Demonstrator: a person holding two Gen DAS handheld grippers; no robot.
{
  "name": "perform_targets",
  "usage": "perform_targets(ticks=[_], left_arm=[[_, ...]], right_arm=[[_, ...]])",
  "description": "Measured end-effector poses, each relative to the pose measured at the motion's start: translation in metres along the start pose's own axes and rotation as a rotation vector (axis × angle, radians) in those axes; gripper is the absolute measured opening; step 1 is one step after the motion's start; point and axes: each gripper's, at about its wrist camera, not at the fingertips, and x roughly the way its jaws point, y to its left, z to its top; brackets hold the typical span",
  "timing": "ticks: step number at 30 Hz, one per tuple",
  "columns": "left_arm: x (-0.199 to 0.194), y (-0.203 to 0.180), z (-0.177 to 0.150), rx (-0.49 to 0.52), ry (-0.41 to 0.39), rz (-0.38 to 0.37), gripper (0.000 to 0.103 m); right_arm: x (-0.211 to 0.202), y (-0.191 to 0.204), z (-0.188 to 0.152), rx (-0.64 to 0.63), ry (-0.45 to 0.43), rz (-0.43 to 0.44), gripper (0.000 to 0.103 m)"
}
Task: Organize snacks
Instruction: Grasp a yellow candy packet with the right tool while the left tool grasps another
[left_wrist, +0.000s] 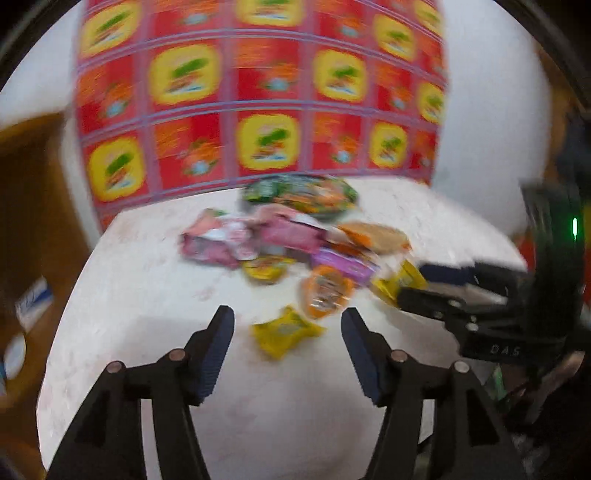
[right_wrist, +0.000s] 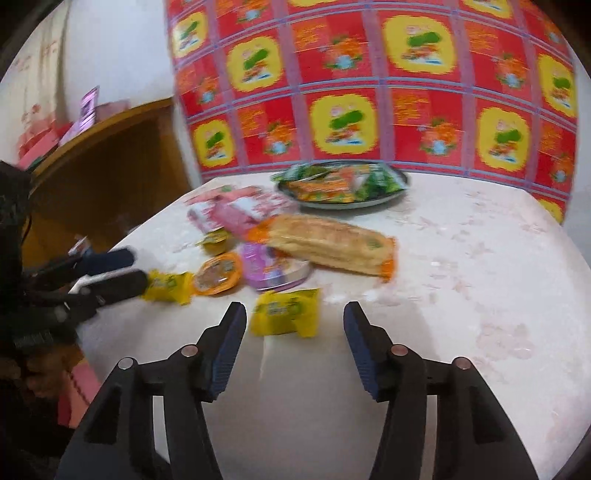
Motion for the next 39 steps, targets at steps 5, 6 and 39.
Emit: perform_targets(ticks=[5,6,39], left_arm=[[0.029,0.003,-0.001,-0.027,0.092,-0.034,0.057],[0.029,0.008,0.001,-0.047,0.098,-0.041,0.05],[-0.002,0.022,0.132,0.023,-0.04,-0.18,0.026]], right_arm=[[0.01,0.016,-0.003,-0.095,0.008,-0.054,0.056],[0.011,0.017,-0.003,-0.109,0.008,-0.06,0.054],[-0.036,-0.02,0.105,-0.082,-0.047,0.086,0.033]])
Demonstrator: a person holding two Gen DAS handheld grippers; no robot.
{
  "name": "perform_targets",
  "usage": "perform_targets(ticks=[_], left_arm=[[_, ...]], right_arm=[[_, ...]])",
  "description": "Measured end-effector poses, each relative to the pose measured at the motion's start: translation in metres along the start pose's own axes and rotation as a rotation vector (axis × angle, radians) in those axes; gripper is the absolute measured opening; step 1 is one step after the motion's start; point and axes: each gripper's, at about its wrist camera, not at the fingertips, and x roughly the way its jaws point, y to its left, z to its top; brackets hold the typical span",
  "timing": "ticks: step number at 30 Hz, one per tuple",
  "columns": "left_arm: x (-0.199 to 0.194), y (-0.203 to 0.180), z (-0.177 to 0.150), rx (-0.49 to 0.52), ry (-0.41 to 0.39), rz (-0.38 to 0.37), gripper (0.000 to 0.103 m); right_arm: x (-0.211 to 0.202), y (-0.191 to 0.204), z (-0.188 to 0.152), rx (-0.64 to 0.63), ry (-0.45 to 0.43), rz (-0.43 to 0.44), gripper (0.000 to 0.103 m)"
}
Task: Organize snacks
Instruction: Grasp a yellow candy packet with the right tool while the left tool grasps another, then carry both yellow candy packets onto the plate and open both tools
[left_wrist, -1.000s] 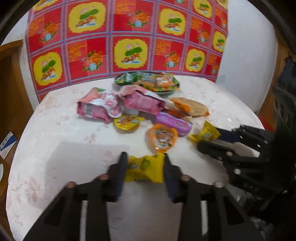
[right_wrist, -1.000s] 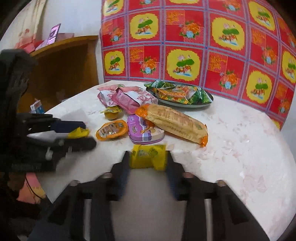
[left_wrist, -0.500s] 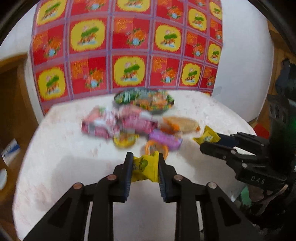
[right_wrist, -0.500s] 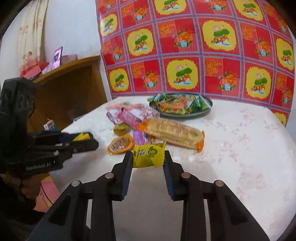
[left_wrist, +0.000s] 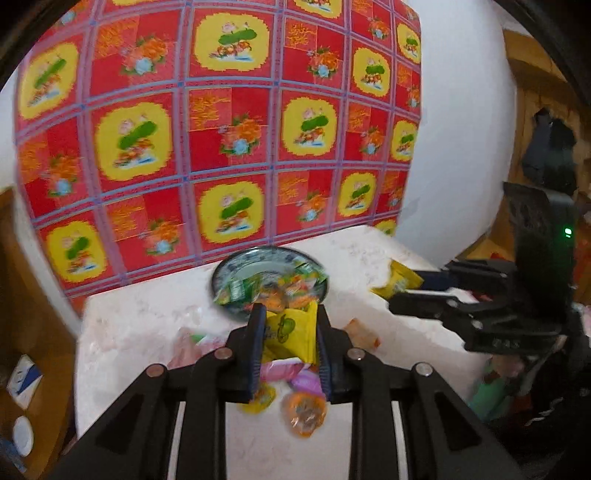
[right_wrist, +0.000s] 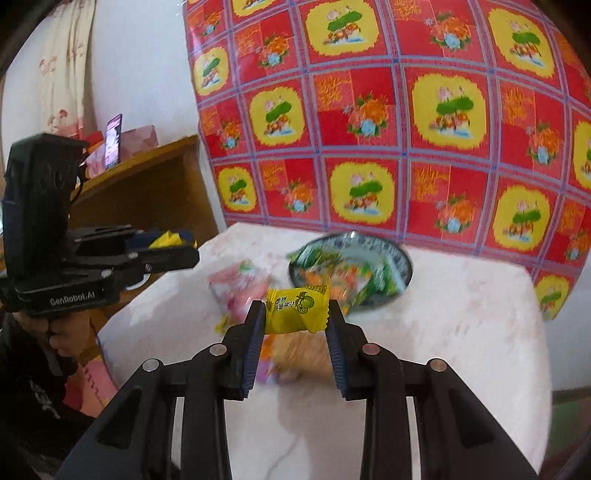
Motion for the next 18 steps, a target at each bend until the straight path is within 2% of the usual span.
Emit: perform_targets(ticks=[5,10,17,18], left_arm=[[0.036,0.015,0.021,-0.039,0.078,-0.085,0.026],[0.091,0.034,0.04,-0.106,0.16,-0.102,0.026],[0.144,0.052,0.044,-0.14,0.228,-0.098,0.026],[0.149,0.055,0.044,-0.15,0.236,-0.105,0.026]], right_arm=[[0.014,-0.017,0.03,-0.058,0.004,-0.023,0.033],[0.049,-0.04,0.048,-0.08,0.048,0.006,0.033],[0.101,-0.058,0.05,-0.123,0.132,0.023,0.033],[0.105,-0.06,0.049,-0.135,0.113,0.017,0.033]])
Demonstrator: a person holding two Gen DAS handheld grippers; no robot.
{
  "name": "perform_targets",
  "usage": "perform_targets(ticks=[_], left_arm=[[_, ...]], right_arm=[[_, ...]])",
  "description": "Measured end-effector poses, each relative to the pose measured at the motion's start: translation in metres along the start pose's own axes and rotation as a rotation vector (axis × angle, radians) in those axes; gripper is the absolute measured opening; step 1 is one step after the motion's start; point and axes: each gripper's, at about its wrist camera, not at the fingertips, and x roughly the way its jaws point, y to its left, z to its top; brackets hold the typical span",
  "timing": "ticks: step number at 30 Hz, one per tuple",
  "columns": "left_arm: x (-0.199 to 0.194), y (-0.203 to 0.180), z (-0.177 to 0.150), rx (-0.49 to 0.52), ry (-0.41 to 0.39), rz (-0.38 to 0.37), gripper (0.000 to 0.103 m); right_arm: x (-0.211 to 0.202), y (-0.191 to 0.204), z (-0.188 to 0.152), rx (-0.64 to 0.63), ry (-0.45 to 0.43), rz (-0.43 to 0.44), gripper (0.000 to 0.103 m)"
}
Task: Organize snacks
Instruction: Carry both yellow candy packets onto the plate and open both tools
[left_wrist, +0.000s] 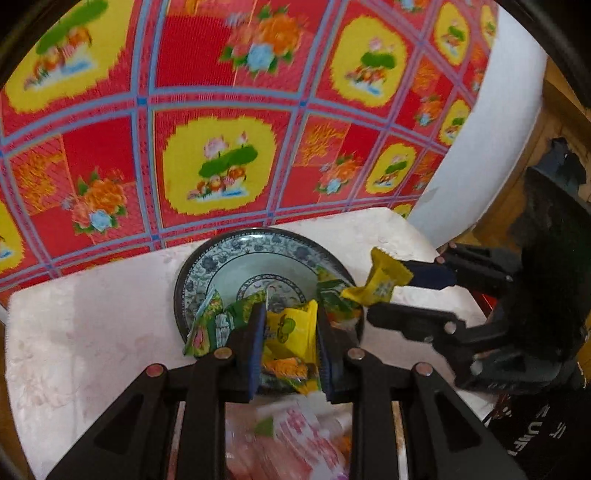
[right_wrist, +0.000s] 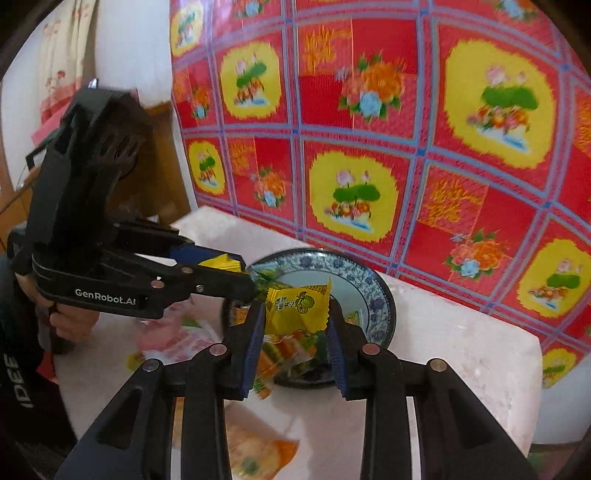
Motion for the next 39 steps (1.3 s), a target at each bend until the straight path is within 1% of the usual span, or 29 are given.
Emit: perform_targets(ticks=[3,7,12,13,15,17,18,20,22,28,32,34,36,37,38,39], left_arm=[[0.004,0.005,-0.002,-0.01,-0.003,-0.007,0.026],[-0.004,0.006,-0.015,0.007,0.002,-0.003,0.026],[-0.009,0.013,-0.028,-0.008,-0.04,0.003,0.027],[-0.008,0.014,-0.029,-0.009,-0.042,0.012,0.028],[-0.004,0.017,-0.029,-0.008,-0.035,0.024,0.042],[0.002,0.018,-0.03,-0.004,-0.025,0.043,0.046],[0.004,0.019,-0.03,-0.002,-0.023,0.045,0.046],[0.006,0.019,-0.032,0.002,-0.024,0.049,0.046],[0.005,0.019,-0.032,0.01,-0.039,0.054,0.047],[-0.002,0.018,-0.033,0.016,-0.09,0.063,0.048],[-0.004,0.017,-0.033,0.018,-0.101,0.06,0.048],[-0.005,0.018,-0.033,0.013,-0.101,0.059,0.048],[-0.007,0.017,-0.033,0.015,-0.109,0.056,0.048],[-0.009,0.017,-0.033,0.018,-0.115,0.056,0.048],[-0.01,0.016,-0.033,0.021,-0.118,0.055,0.048],[-0.012,0.015,-0.033,0.023,-0.122,0.055,0.048]], right_arm=[[0.011,-0.003,-0.004,-0.005,0.002,-0.021,0.033],[0.007,-0.007,-0.017,0.014,-0.015,-0.013,0.034],[0.0,-0.005,-0.031,-0.005,-0.036,-0.047,0.034],[-0.001,-0.006,-0.032,-0.002,-0.044,-0.041,0.034],[0.0,-0.006,-0.032,-0.004,-0.051,-0.037,0.035],[0.004,-0.006,-0.033,-0.018,-0.051,-0.059,0.039],[0.007,-0.007,-0.032,-0.021,-0.05,-0.068,0.041],[0.012,-0.009,-0.034,-0.016,-0.05,-0.072,0.048],[0.015,-0.012,-0.035,-0.007,-0.052,-0.051,0.05],[0.021,-0.019,-0.039,0.018,-0.038,-0.042,0.051],[0.008,-0.025,-0.037,0.029,-0.084,-0.058,0.051],[-0.004,-0.028,-0.037,0.029,-0.076,-0.076,0.052],[-0.012,-0.029,-0.043,0.005,-0.026,-0.056,0.063],[-0.015,-0.028,-0.049,-0.011,0.001,-0.054,0.073],[-0.017,-0.027,-0.054,-0.017,0.016,-0.058,0.077],[-0.017,-0.027,-0.059,-0.009,0.032,-0.056,0.077]])
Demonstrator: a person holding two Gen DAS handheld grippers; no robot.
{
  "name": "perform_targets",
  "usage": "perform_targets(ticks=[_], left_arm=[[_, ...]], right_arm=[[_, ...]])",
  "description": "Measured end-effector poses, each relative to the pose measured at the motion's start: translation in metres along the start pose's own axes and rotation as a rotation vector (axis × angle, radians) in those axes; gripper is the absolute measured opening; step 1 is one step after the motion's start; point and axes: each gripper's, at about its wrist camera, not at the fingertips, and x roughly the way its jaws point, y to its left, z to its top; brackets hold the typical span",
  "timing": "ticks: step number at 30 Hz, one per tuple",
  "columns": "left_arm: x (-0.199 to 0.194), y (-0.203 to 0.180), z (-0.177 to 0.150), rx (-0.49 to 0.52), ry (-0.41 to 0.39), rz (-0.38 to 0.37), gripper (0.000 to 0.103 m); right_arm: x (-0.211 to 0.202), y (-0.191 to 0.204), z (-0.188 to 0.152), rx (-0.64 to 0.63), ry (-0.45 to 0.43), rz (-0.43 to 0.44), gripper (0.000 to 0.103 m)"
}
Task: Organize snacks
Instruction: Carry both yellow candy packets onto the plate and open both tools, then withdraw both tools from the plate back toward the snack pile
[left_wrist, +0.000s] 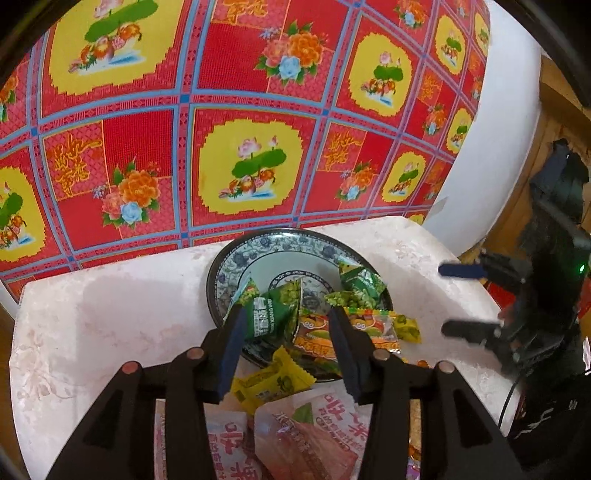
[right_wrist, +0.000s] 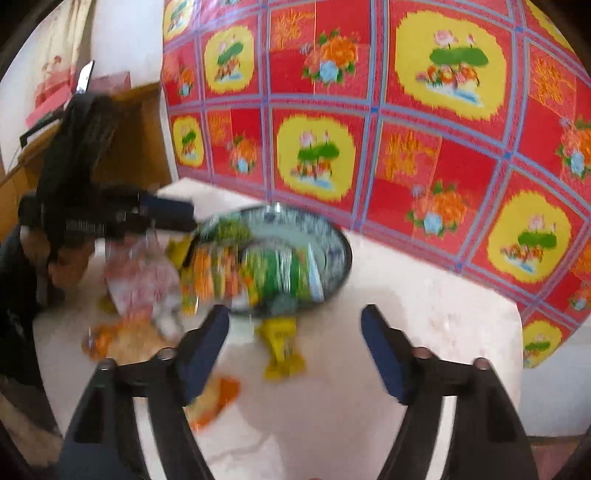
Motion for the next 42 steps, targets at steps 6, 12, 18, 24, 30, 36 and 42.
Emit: perform_targets(ticks=[6,12,18,24,30,36,42], left_arm=[[-0.005,0.0,0.0,0.002,-0.017,0.008,0.048],[-0.001,0.005,0.0,-0.018,0.002,-0.003,0.048],[-0.003,0.002,-0.001,-0.007,-0.002,-0.008,0.048],[0.0,0.002,-0.002,-0.004,0.01,-0.007,0.048],[0.002,0.001,-0.004,0.005,0.017,-0.005,0.048],[-0.009,0.0,-0.002,-0.013,-0.018,0.019,0.048],[-0.051,-0.02,-0.019,0.026,-0.078,0.04,0.06]], right_arm=[[0.021,0.004,-0.011,0.031,0.071,0.031,0.034],[0.039,0.01,-0.016,0.003,0.143,-0.008,0.025],[0.026,0.007,-0.011,0.023,0.07,-0.026,0.02],[0.032,0.011,0.008,-0.006,0.03,-0.047,0.02],[0.046,0.014,0.012,-0.029,0.049,-0.048,0.02],[0.036,0.018,0.015,-0.029,0.04,-0.087,0.04],[-0.025,0.043,0.019,-0.051,-0.094,-0.099,0.05]])
